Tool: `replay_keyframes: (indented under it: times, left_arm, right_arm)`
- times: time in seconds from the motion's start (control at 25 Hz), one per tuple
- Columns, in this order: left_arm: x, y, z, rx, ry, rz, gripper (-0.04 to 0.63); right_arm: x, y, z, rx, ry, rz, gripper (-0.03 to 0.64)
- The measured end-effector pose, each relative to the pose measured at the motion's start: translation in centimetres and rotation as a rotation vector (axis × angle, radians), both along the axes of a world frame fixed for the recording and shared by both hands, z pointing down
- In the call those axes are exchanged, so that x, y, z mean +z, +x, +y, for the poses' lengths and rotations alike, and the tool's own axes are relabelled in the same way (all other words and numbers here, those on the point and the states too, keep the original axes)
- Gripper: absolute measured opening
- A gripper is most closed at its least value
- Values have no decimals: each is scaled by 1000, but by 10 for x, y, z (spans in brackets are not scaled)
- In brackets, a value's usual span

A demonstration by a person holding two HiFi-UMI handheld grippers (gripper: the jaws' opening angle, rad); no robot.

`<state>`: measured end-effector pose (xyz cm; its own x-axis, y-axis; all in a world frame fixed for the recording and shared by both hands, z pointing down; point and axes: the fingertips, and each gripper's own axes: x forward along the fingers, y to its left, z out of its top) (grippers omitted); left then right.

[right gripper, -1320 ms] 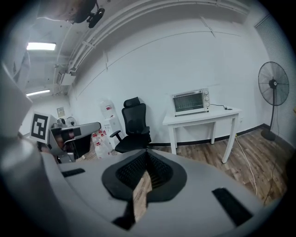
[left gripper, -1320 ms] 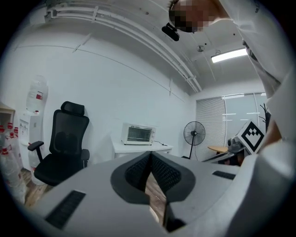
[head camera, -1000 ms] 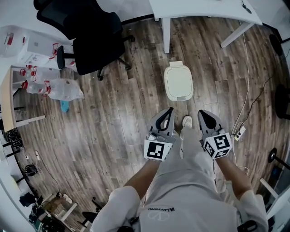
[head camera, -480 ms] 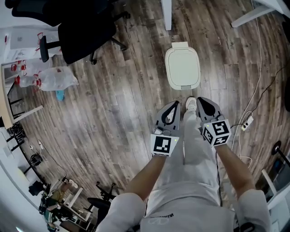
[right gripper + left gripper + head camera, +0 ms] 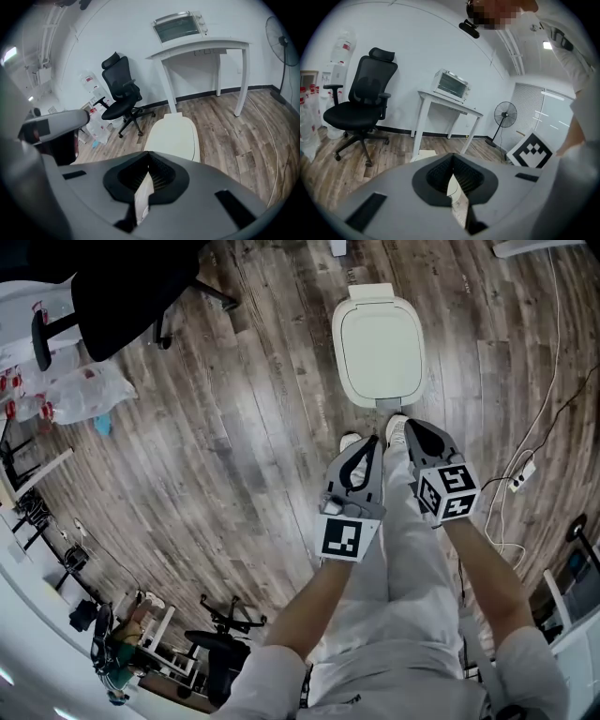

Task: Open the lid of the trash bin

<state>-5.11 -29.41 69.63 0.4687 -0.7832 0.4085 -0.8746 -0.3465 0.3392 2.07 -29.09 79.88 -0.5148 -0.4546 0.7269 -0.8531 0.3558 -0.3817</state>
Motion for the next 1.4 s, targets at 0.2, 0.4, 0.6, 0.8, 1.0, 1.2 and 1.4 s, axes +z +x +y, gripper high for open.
replay_keyframes:
  times: [0.2,0.4,0.6,0.8,1.0,1.2,1.4]
  left_arm:
    - [30,1,4,1,-33,4,2]
    - [52,0,2,3,-45,6,2]
    - [62,-1,-5,1,-42,15,2]
    - [73,-2,-7,5,-50,20,2]
    - [87,2,-7,14,-68,18,2]
    - [98,10,-7,29,-66,21,2]
    - [100,13,-8,19,-68,33,2]
  right_arm:
    - [39,-8,-2,-10,-39,0,15]
    - [66,-15,-5,-21,-69,6,15]
    - [91,-20,-4,-37,-93,38,15]
    - [114,-22,1,-41,-127,60,15]
    - [131,-17,9,-35,-147,69,15]
    - [144,-13,11,-4,-157,69,15]
    - [152,-11,11,14,-172,68,15]
